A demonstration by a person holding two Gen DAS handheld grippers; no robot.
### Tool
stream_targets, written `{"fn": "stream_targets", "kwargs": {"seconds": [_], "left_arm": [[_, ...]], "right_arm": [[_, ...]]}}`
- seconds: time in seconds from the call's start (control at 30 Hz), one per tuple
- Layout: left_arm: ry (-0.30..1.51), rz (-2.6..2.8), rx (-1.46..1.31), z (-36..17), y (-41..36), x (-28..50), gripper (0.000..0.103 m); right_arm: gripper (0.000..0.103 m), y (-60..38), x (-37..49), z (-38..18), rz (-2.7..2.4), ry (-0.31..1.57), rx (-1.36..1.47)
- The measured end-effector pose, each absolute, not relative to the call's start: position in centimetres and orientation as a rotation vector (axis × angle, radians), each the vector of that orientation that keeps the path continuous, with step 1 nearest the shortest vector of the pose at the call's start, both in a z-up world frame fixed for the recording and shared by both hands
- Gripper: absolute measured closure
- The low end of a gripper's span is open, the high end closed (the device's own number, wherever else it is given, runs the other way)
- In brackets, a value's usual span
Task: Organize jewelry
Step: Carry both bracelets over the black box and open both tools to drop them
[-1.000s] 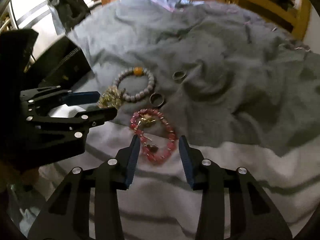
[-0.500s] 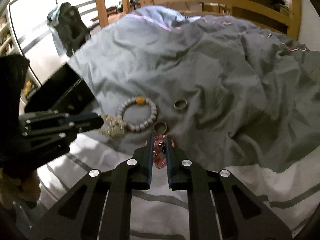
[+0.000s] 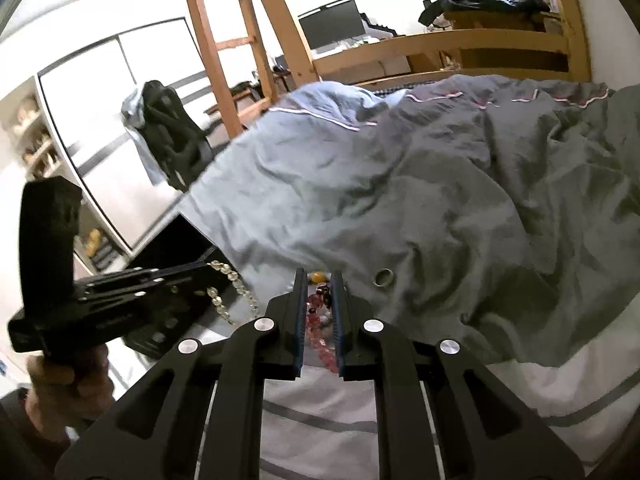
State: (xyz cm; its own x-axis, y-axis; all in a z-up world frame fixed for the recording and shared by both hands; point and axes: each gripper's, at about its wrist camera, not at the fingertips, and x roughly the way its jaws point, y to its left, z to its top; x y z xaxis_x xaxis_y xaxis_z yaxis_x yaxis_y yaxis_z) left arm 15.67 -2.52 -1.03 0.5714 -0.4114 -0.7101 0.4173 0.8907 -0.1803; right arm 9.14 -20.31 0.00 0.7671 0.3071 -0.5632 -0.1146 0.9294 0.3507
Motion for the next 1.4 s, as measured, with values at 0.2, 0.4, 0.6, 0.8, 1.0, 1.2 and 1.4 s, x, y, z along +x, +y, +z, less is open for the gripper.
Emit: {"fn": "stream_targets", "kwargs": {"seconds": [0.2,0.4,0.6,0.8,1.0,1.2,1.4], "left_arm": [[0.806,-0.494,0.005,0.0,-2.2,15.2,0.095],[0.786,-0.490,0.011,1.4,-2.1,14.6,0.095],[0.781,-0.464,0.018,2.7,-1.6,13.7,0.095],[0.770,-0.435,0.011,4.7,-0.3,12.9,0.095],[0.778,-0.406,0.013,6.0,1.6,11.8,0.095],[0.782,-0.364,0.005,6.7,3.7,11.6,0.095],[0.777,-0.326,-0.021,7.8,6.6,11.7,0.095]], "right_arm": [[0.091,-20.5,8.8,0.5,0.275,0.626,0.365],[0.091,-20.2,8.6,0.8,0.291,0.622,0.354],[0.091,-19.1,7.7,2.0,0.322,0.618,0.337],[0.091,-17.4,6.8,4.1,0.332,0.604,0.290],[0.091,-15.4,6.7,5.2,0.322,0.615,0.231],[0.091,-12.7,7.4,6.2,0.340,0.620,0.196],[0.091,-9.9,8.3,7.3,0.351,0.615,0.169]]}}
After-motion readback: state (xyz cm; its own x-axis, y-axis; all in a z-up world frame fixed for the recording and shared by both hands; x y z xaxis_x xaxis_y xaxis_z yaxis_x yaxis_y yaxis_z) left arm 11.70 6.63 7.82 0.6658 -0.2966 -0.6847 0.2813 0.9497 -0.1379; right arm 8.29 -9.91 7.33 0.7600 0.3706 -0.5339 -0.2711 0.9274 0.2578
